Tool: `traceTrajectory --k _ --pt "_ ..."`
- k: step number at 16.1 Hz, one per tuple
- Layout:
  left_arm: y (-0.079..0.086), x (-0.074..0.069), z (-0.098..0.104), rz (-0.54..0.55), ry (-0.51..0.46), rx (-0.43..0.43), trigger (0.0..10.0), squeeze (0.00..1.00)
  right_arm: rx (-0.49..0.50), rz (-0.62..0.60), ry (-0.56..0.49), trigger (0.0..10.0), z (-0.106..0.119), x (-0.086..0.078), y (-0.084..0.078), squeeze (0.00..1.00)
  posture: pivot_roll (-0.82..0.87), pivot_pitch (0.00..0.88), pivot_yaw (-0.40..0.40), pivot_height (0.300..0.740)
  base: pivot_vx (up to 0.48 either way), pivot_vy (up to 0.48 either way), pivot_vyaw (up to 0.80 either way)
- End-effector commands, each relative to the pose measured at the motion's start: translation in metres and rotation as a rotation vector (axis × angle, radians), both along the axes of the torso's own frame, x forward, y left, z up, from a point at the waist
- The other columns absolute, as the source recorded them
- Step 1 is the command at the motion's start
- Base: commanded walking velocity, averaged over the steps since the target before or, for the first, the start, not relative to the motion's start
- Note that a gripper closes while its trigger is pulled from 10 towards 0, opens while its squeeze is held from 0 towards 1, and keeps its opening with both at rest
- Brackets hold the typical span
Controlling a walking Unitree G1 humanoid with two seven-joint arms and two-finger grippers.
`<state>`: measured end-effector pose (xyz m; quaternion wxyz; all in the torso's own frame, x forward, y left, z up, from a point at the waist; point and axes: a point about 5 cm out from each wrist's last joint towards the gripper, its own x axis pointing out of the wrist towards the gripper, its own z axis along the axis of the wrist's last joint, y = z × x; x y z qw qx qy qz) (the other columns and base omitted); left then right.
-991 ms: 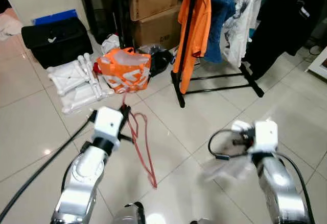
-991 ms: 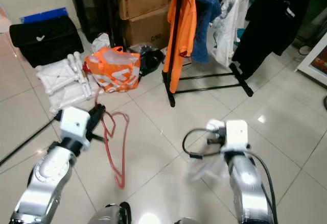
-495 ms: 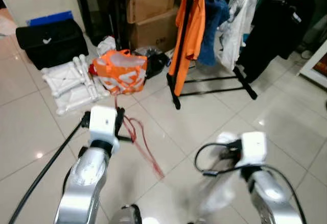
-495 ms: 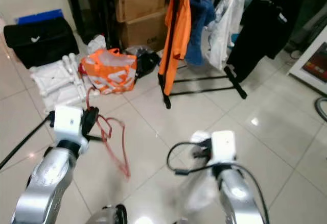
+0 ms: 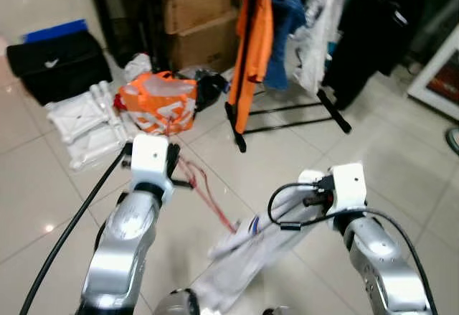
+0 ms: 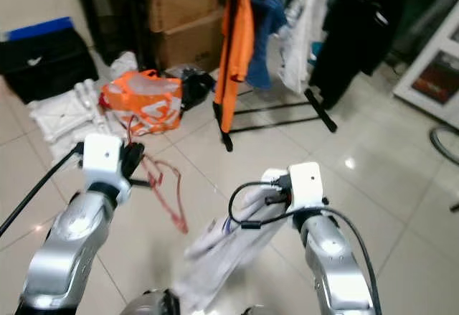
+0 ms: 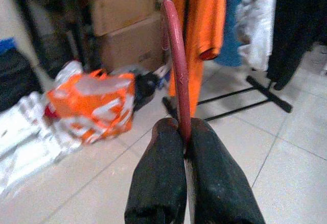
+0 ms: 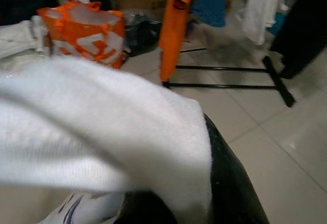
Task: Hang hanger
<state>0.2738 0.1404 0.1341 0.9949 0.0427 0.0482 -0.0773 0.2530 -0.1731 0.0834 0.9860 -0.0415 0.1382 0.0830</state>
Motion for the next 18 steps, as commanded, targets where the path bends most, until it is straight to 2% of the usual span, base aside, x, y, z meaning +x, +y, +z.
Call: traceTrajectory --k 1,6,7,9,10,13,16,18 --pt "-0.002 0.004 -0.001 -0.022 -0.001 0.026 10.0 0.0 -0.014 -0.035 -0.024 0.0 0.002 0.002 -0.006 0.0 -0.06 0.078 -0.029 0.74 0.0 0.48 -0.8" --pt "0.003 0.011 -0.005 -0.056 0.001 0.076 10.0 0.0 -0.015 -0.112 -0.04 0.0 -0.005 0.004 -0.012 0.05 -0.05 0.062 -0.018 0.74 0.0 0.48 -0.8" --pt "0.003 0.009 -0.009 -0.071 0.011 0.093 10.0 0.0 -0.013 -0.126 -0.038 0.0 -0.007 0.003 -0.012 0.07 -0.04 0.058 -0.013 0.74 0.0 0.48 -0.8" --pt "0.0 0.0 -0.026 -0.106 0.063 0.114 10.0 0.0 -0.003 -0.128 -0.022 0.0 -0.014 0.0 -0.01 0.09 -0.05 0.051 -0.008 0.74 0.0 0.0 -0.8" --pt "0.0 -0.001 -0.029 -0.105 0.069 0.124 10.0 0.0 -0.006 -0.128 -0.007 0.0 -0.016 -0.002 -0.01 0.11 -0.05 0.051 -0.009 0.74 0.0 0.0 -0.8" --pt "-0.002 0.005 -0.026 -0.126 0.03 0.154 10.0 0.0 -0.023 -0.123 0.045 0.0 -0.025 -0.007 -0.011 0.13 -0.06 0.056 -0.014 0.74 0.0 0.0 -0.8" --pt "-0.009 0.011 -0.018 -0.165 -0.003 0.119 10.0 0.0 -0.08 -0.171 0.055 0.0 -0.028 -0.006 -0.02 0.18 -0.07 0.062 -0.012 0.74 0.335 0.197 -0.8" --pt "-0.009 0.014 -0.016 -0.169 -0.01 0.111 10.0 0.0 -0.06 -0.189 0.04 0.0 -0.028 -0.005 -0.02 0.2 -0.08 0.065 -0.01 0.74 0.407 0.257 -0.8"
